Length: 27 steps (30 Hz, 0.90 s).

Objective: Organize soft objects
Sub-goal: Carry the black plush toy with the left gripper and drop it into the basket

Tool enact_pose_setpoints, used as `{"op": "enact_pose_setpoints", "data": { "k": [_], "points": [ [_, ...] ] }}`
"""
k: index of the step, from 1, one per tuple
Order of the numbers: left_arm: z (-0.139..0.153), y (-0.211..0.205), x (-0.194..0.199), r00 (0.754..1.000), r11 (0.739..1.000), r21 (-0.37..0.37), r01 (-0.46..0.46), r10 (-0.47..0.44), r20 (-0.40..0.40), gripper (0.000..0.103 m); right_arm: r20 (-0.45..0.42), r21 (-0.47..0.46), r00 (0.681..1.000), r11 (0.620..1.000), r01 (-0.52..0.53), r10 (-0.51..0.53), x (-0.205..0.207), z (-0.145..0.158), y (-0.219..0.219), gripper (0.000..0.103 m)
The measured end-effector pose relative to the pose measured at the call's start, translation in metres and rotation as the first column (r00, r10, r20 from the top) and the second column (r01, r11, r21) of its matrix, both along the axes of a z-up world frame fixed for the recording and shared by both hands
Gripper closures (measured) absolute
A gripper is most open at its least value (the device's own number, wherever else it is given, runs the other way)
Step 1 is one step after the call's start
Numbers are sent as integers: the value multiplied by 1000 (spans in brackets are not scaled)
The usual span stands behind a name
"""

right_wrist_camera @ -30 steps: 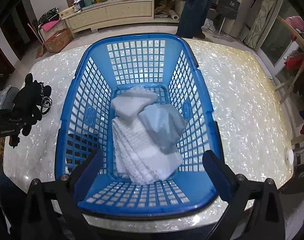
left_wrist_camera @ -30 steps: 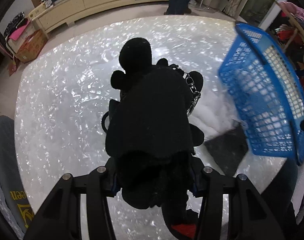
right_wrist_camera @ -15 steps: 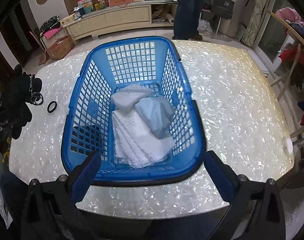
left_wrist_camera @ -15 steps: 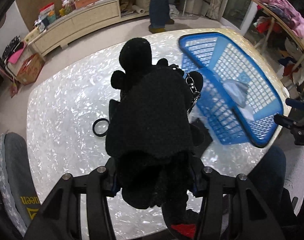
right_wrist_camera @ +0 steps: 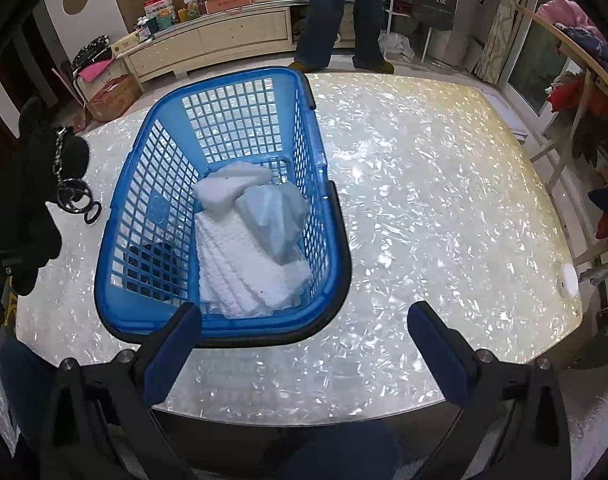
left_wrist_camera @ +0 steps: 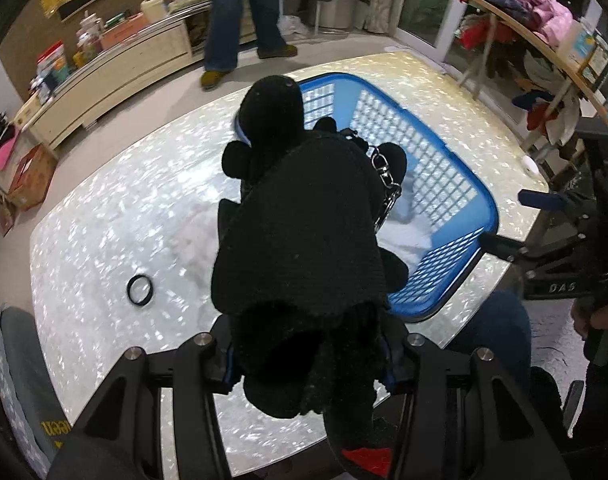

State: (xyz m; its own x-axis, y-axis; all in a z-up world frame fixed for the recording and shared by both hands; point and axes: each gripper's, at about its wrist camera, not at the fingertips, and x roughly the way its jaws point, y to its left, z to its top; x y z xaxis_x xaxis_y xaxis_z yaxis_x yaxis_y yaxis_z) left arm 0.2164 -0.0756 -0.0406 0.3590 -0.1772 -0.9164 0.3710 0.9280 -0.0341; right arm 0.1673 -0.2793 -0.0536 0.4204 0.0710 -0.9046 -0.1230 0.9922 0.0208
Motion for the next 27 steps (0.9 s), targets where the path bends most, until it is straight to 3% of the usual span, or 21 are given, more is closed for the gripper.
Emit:
{"op": "enact_pose_setpoints", "data": {
  "k": [9,27],
  "points": [
    [-11,-46,31,998,998,15,53,-53,-26,55,-8,32,1000,999,11,-10,12,-11,-20,0],
    [-80,-108,92,985,990,55,127,-119,-125,54,-61,78,998,996,39,-34,48,-45,-39,0]
  ]
}}
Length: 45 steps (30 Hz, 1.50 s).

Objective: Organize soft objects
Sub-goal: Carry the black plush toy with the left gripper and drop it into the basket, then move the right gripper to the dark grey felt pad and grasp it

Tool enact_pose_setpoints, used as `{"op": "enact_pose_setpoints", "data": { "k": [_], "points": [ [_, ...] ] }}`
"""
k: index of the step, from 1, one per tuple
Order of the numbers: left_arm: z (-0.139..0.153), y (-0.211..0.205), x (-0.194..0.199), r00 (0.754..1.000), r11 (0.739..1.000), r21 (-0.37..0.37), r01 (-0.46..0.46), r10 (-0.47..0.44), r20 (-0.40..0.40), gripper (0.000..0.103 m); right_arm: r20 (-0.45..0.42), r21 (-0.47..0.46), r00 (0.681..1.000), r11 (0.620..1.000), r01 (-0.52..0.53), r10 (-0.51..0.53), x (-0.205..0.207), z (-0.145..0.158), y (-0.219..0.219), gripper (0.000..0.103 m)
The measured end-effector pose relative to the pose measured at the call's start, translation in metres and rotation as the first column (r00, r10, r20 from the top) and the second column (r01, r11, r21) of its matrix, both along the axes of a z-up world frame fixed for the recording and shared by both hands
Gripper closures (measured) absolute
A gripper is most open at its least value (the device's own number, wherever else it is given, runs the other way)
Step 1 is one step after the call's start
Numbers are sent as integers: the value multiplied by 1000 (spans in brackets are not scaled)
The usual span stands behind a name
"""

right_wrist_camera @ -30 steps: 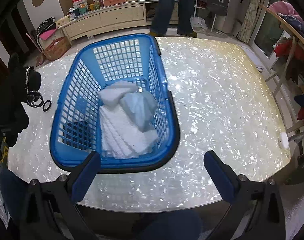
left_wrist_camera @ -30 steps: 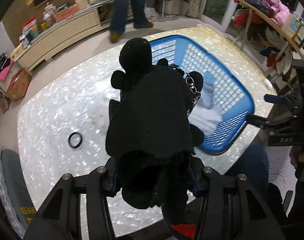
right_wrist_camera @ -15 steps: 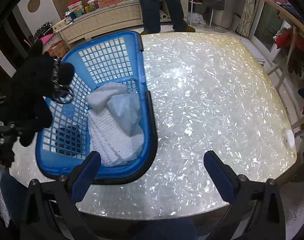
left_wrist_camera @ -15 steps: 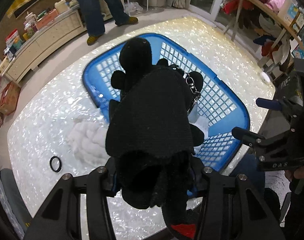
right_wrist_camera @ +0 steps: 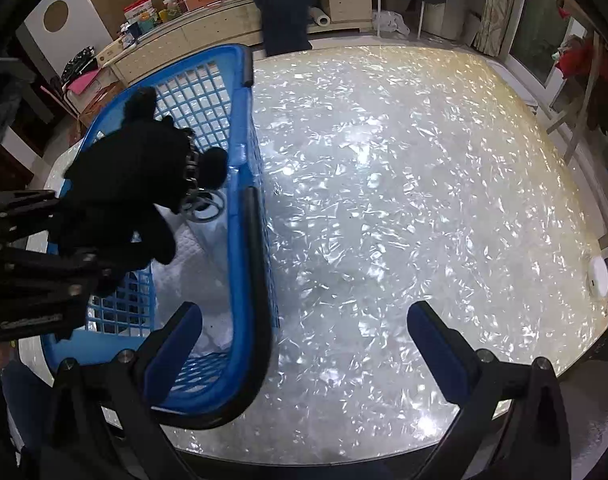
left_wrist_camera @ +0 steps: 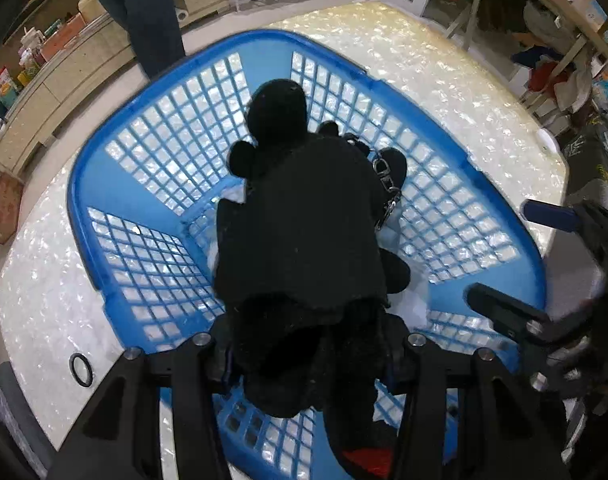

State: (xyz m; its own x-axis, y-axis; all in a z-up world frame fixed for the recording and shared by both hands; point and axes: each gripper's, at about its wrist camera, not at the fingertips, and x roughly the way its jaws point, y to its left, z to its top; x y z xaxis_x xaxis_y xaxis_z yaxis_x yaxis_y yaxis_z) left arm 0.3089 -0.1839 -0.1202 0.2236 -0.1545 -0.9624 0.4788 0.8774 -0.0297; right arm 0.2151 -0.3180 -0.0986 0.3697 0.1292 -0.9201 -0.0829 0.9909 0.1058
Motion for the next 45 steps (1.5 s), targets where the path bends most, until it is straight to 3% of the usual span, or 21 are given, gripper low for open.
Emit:
{"op": "enact_pose_setpoints", "data": {
  "k": [3,7,12,18,21,22,24,33,36,45],
  "points": [
    [-5,-8,4,998,997,72,12,-16,55,54,-8,26,1000,1000,3,-3,2,-5,-2,0],
    [-7,-12,8,999,999,39,17,-18,27,54,-11,31,1000,1000,-2,2,2,-7,-1,0],
    [-14,-15,10,999,998,59,21,-23,29,53,-5,27,1000,1000,-3,3,-2,-3,1,0],
    [-19,-19,7,999,996,84,31,-33,30,48,-4,32,1000,999,-1,1,-6,0,2,0],
    [-15,-19,5,999,998,63,21,-23,27,40,5,26,1000,1000,-4,4,-11,5,4,0],
    [-13,-19,4,999,998,54,17,-19,29,24,6,28,1000,1000,-2,2,-12,6,4,0],
    [-4,-19,1,999,999,49,9,-12,50,14,11,30,1000,1000,1,-1,-15,10,5,0],
    [35,14,-26,994,999,-9,-32,33,102,13,56,10,998,1000,-14,13,-33,37,23,0],
    [46,28,-44,996,998,-67,-14,20,88,11,85,21,996,1000,-23,21,-42,48,32,0],
    [72,70,-80,984,995,-72,-62,73,162,9,111,-20,991,997,-75,77,-62,64,73,0]
  ]
}}
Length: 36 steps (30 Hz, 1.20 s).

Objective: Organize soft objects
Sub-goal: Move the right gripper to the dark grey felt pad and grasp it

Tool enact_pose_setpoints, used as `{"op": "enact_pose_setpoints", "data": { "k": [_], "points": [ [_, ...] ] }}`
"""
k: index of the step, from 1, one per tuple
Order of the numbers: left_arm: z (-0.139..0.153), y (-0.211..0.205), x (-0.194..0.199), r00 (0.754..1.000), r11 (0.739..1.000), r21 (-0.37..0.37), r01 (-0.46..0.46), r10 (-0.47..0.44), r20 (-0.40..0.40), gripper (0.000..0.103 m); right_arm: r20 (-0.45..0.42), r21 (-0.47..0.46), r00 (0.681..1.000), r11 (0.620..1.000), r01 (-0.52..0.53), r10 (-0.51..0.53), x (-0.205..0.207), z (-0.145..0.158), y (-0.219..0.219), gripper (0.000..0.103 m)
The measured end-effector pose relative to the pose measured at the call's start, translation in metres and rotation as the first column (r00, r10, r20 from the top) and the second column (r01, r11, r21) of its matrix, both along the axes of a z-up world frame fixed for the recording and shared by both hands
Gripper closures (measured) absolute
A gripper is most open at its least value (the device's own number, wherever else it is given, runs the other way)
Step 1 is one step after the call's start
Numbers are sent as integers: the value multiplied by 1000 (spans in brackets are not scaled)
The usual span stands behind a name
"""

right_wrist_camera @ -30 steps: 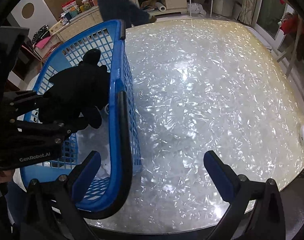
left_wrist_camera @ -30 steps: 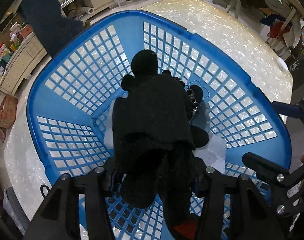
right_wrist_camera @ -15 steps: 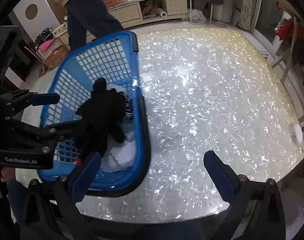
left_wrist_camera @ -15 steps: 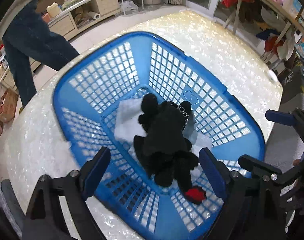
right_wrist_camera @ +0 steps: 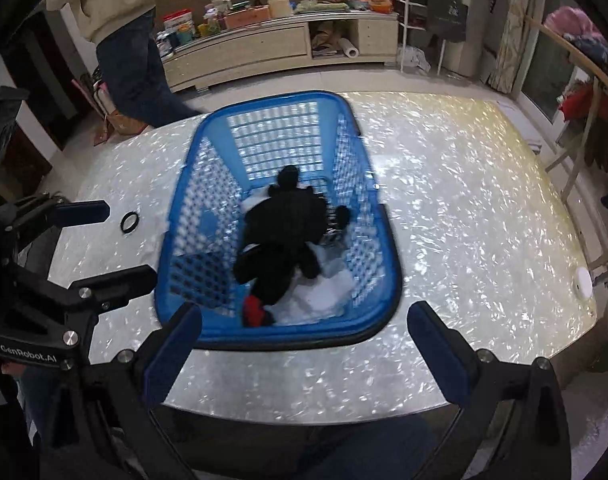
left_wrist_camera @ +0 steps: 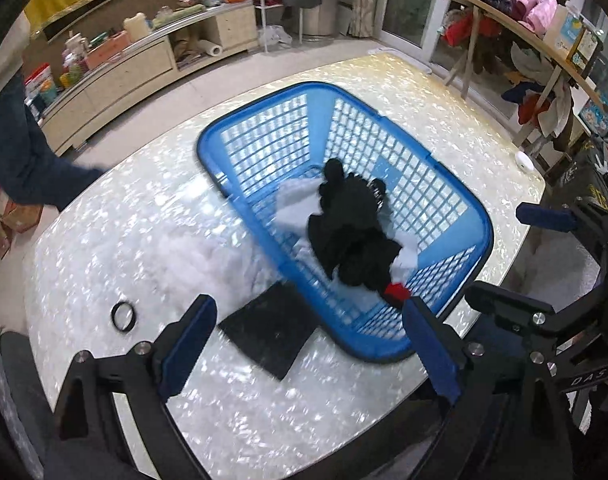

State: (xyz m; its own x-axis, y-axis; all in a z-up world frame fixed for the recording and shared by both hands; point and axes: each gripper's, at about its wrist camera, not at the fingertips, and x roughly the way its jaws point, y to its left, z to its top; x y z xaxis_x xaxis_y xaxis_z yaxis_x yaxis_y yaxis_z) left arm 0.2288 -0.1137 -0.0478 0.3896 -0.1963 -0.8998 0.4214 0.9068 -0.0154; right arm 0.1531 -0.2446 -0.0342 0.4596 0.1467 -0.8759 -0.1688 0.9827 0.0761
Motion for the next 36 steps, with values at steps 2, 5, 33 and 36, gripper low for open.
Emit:
{"op": "enact_pose_setpoints", "data": {
  "k": [2,5,33,36],
  "points": [
    [4,13,-8,1000,1000,-5,-21,21,9,5,5,-1,1000,1000,-25,25,-5,2,12,0],
    [2,36,-20,997,998,2,-66,66,38,0,9,6,998,998,-57,57,-12,3,30,0],
    [-49,226,-101,943,943,8,-333,333,-2,0,-104,-70,939,939,-336,328,-18,-70,210,3],
    [-63,234,-97,939,940,4,-342,342,-30,0,-138,-73,935,938,-340,328,-12,-84,215,9]
  ]
}}
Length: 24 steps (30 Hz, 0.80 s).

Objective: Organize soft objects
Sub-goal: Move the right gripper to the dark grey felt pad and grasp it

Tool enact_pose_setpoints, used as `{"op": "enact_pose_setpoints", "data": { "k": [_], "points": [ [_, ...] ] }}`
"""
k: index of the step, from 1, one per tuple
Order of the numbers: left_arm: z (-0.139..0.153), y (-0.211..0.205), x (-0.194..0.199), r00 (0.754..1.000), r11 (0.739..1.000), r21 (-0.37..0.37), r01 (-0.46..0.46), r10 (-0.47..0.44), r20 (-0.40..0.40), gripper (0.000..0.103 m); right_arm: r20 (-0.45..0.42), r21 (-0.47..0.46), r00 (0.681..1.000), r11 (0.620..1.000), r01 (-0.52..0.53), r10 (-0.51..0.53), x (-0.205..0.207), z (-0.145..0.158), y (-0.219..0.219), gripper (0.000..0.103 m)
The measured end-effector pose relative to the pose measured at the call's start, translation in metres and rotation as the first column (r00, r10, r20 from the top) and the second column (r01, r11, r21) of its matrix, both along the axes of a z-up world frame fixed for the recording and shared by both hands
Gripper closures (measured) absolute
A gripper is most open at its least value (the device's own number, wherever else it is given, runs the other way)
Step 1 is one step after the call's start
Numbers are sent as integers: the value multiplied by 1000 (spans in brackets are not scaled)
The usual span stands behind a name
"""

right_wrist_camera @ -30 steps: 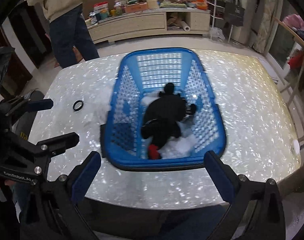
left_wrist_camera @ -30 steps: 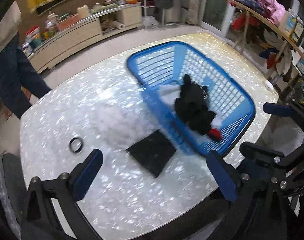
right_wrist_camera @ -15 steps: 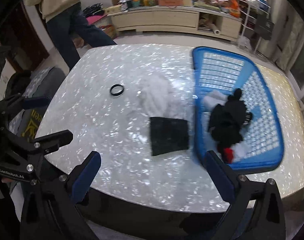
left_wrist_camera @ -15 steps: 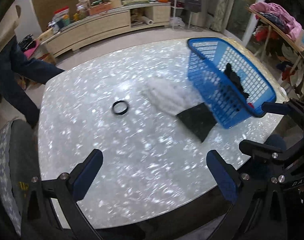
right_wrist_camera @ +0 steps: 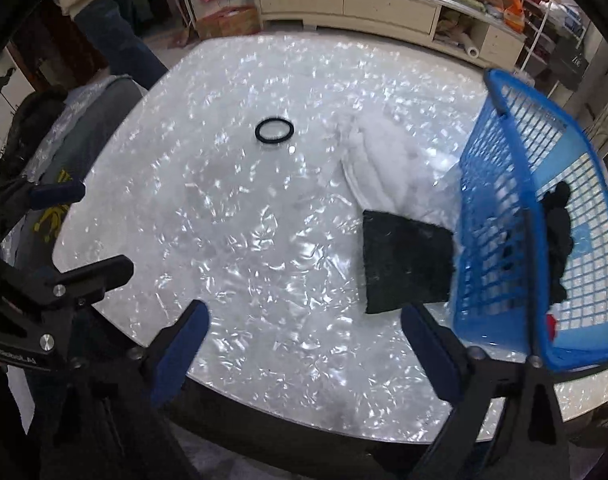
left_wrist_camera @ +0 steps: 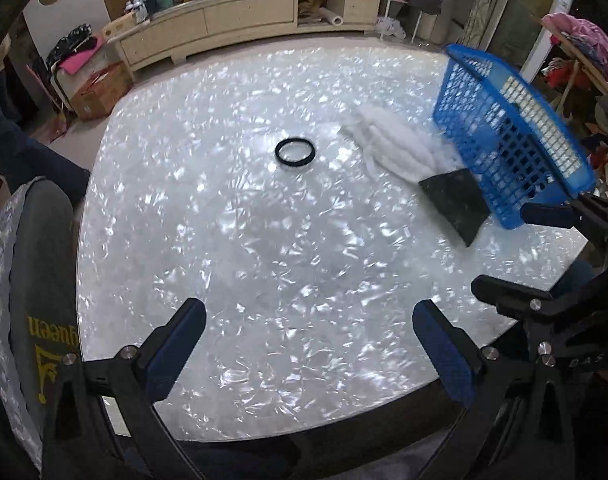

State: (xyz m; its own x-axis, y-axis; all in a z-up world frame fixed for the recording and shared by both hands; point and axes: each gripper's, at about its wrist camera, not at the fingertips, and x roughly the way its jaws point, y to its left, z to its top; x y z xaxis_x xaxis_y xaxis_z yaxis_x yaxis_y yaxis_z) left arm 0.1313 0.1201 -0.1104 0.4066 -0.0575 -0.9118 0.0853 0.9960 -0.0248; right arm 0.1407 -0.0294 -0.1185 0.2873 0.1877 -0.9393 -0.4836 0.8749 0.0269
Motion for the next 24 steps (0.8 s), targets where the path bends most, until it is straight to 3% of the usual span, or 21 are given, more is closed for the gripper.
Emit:
{"op": "enact_pose_setpoints", "data": {
  "k": [6,15,24],
  "points": [
    [-29,1,14,999,999,37,-11,12,-41,0,-39,-70,999,997,10,-13,17,-29,2,9],
    [-59,-11,43,998,1000,30,0,2,-67,0,-70,-115,996,992,54,-62,44,-60,-9,10],
    [-83,-23,67,994,1000,23,17,-15,-109,0,-101,-170,989,981,91,-109,66,-90,-20,34]
  ]
}}
